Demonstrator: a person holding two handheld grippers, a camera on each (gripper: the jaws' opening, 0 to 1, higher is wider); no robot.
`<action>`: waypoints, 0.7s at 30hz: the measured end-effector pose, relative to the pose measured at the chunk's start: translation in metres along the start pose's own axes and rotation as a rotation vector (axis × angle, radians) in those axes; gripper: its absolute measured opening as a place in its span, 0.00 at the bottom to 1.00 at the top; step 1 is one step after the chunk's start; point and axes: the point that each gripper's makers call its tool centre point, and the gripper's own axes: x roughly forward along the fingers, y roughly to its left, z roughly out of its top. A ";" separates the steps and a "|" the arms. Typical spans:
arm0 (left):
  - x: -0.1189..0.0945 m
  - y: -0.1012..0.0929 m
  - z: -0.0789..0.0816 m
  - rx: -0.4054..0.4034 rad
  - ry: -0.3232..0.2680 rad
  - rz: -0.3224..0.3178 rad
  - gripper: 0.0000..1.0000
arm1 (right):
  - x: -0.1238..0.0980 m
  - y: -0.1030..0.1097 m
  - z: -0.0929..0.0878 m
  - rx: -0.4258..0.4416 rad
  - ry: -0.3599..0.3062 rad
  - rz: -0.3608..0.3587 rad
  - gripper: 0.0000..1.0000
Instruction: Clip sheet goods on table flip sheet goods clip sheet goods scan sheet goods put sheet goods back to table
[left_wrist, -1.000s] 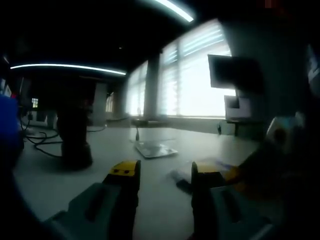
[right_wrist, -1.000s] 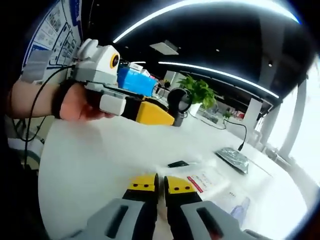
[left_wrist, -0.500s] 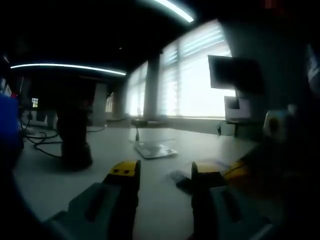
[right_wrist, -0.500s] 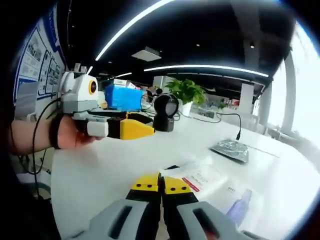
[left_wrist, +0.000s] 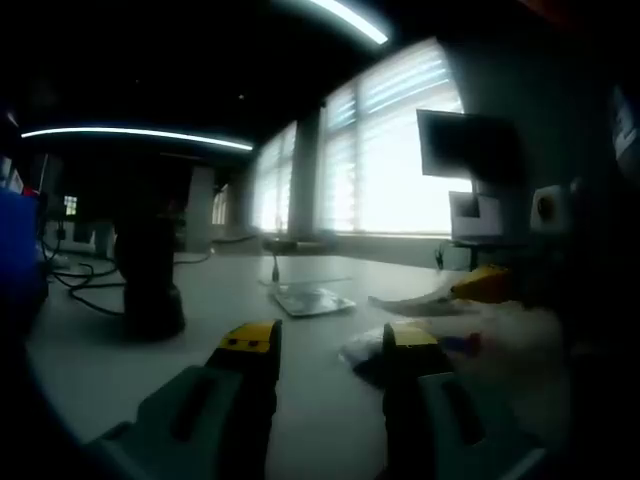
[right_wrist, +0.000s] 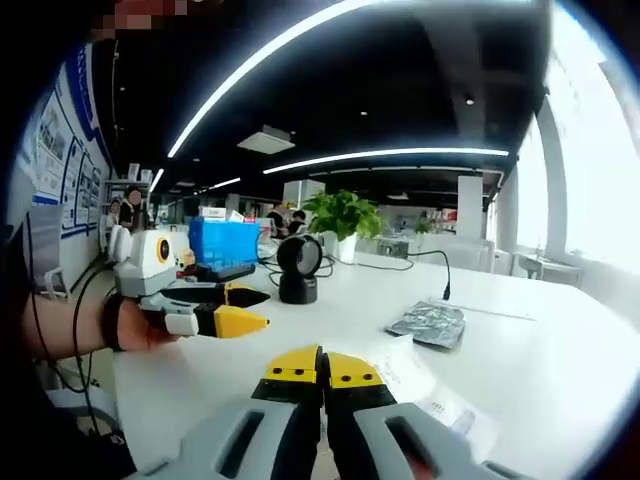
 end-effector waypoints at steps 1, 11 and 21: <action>0.000 0.000 0.000 0.000 0.000 0.000 0.33 | -0.001 -0.002 0.003 0.005 -0.008 -0.006 0.00; 0.000 -0.001 0.000 0.002 0.002 -0.001 0.33 | -0.012 -0.033 0.037 0.047 -0.078 -0.071 0.00; 0.000 -0.001 -0.001 0.002 0.004 -0.003 0.33 | -0.024 -0.065 0.055 0.083 -0.117 -0.134 0.00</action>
